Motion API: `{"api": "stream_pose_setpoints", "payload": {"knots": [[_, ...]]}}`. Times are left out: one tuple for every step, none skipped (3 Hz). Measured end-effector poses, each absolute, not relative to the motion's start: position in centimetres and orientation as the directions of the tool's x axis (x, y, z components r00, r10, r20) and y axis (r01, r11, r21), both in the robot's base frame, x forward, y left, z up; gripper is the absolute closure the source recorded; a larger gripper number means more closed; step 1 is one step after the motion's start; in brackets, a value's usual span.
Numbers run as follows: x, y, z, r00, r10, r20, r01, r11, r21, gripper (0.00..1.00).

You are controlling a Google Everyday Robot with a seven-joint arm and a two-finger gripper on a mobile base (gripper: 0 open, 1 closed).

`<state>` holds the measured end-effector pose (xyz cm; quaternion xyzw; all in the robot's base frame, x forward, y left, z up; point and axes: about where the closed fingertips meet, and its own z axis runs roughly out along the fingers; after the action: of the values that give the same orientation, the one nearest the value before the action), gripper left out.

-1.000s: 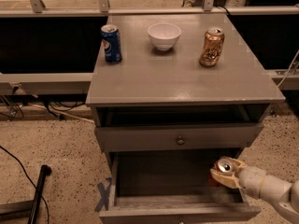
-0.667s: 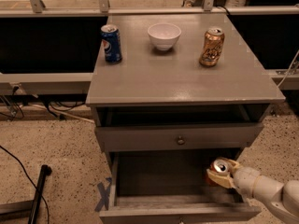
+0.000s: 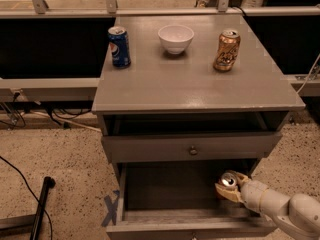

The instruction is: Place coke can into middle drawer

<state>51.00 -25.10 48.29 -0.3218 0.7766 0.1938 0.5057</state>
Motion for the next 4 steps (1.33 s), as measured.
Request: {"api": "stream_pose_setpoints", "payload": {"knots": [[51.21, -24.91, 46.90, -0.275, -0.300, -0.913, -0.707, 0.706, -0.019, 1.00], [51.20, -24.97, 46.28, -0.273, -0.295, -0.916, -0.712, 0.702, -0.013, 0.82], [51.25, -24.74, 46.29, -0.272, -0.294, -0.916, -0.715, 0.699, -0.012, 0.59], [51.30, -24.51, 46.27, -0.271, -0.294, -0.917, -0.717, 0.697, -0.011, 0.35]]}}
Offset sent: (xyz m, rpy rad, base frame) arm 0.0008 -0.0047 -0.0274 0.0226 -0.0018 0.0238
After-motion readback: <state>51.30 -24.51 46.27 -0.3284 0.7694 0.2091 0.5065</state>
